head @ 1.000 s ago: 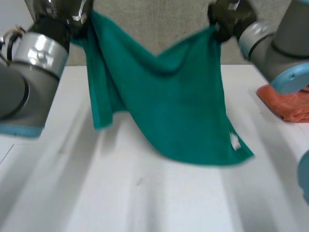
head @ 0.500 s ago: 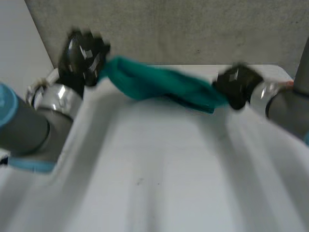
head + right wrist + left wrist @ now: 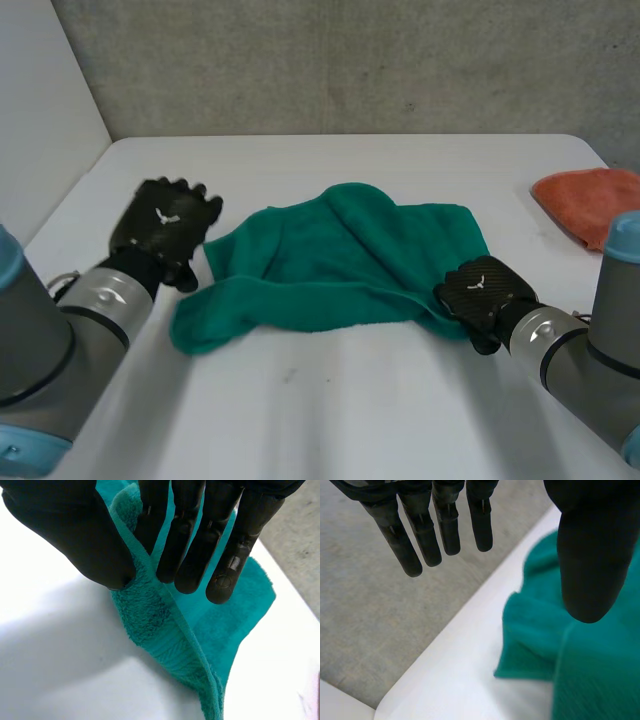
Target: Fold the laundry.
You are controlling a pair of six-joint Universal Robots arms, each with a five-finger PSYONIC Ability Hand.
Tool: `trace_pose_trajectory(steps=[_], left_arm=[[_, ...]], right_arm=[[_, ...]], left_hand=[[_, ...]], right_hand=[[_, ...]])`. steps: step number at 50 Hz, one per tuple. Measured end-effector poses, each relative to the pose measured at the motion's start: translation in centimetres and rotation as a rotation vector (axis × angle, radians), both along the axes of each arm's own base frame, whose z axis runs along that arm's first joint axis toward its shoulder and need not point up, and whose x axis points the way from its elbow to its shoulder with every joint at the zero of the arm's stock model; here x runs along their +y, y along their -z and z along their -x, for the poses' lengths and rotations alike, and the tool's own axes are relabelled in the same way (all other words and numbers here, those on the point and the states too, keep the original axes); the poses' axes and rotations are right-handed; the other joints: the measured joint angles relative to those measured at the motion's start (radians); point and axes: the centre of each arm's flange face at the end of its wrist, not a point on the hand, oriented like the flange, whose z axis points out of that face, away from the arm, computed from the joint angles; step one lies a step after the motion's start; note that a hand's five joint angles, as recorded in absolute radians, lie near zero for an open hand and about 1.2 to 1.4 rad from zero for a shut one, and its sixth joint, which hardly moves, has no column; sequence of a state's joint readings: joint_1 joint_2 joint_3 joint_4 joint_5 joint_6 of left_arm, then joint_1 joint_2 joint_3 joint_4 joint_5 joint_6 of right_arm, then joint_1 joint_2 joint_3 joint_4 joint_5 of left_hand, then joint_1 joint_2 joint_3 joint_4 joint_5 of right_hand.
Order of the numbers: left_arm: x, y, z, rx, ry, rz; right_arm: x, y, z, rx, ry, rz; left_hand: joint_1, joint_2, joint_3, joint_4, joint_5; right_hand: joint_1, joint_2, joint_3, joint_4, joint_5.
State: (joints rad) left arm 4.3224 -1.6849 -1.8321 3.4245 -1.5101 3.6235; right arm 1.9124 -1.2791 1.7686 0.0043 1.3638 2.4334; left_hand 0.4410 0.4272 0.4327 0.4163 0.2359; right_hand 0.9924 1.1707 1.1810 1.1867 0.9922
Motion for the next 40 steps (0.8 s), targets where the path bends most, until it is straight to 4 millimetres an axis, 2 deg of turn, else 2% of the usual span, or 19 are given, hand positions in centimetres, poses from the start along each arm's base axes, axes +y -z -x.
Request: trace_pose_trajectory(steps=[4,9,13,17,25,32,39,40], left_arm=[[-1.2,-1.2,-0.9,0.157,-0.049,-0.036],[-2.5,-1.5,-1.8,0.254,-0.098,-0.093],[-4.0,0.5,-2.7,0.273,-0.155,-0.256],[-4.6,2.6,-2.7,0.245,-0.170,-0.363],[-6.0,5.8,-2.0,0.199,-0.171,-0.463],[-6.3,7.5,-1.4,0.180,-0.147,-0.526],[-6.0,8.1,-0.9,0.179,-0.102,-0.579],[-5.8,8.5,-0.6,0.177,-0.079,-0.614]], right_arm=[[-0.1,0.4,0.5,-0.011,0.013,0.020],[-0.4,0.8,1.1,-0.008,0.034,0.023],[-0.7,1.1,1.7,-0.005,0.049,0.017],[-0.7,1.2,1.8,-0.010,0.041,0.011],[-0.6,1.2,1.6,-0.022,0.019,0.004],[-0.6,1.3,1.6,-0.022,0.018,0.000],[-0.7,1.2,1.7,-0.022,0.022,0.003],[-0.9,1.1,1.8,-0.023,0.027,0.007]], left_hand=[[0.000,0.000,0.000,0.002,0.002],[0.003,0.005,0.004,0.006,0.018],[0.045,0.062,0.057,0.080,0.088],[0.045,0.062,0.057,0.080,0.089],[0.060,0.079,0.075,0.096,0.105],[0.103,0.113,0.110,0.131,0.137],[0.219,0.216,0.211,0.231,0.235],[0.431,0.426,0.417,0.436,0.436]], right_hand=[[0.000,0.000,0.000,0.000,0.000],[0.000,0.000,0.000,0.000,0.000],[0.000,0.000,0.000,0.000,0.000],[0.000,0.000,0.000,0.000,0.000],[0.000,0.000,0.000,0.000,0.000],[0.000,0.000,0.000,0.000,0.000],[0.000,0.000,0.000,0.000,0.000],[0.000,0.000,0.000,0.000,0.000]])
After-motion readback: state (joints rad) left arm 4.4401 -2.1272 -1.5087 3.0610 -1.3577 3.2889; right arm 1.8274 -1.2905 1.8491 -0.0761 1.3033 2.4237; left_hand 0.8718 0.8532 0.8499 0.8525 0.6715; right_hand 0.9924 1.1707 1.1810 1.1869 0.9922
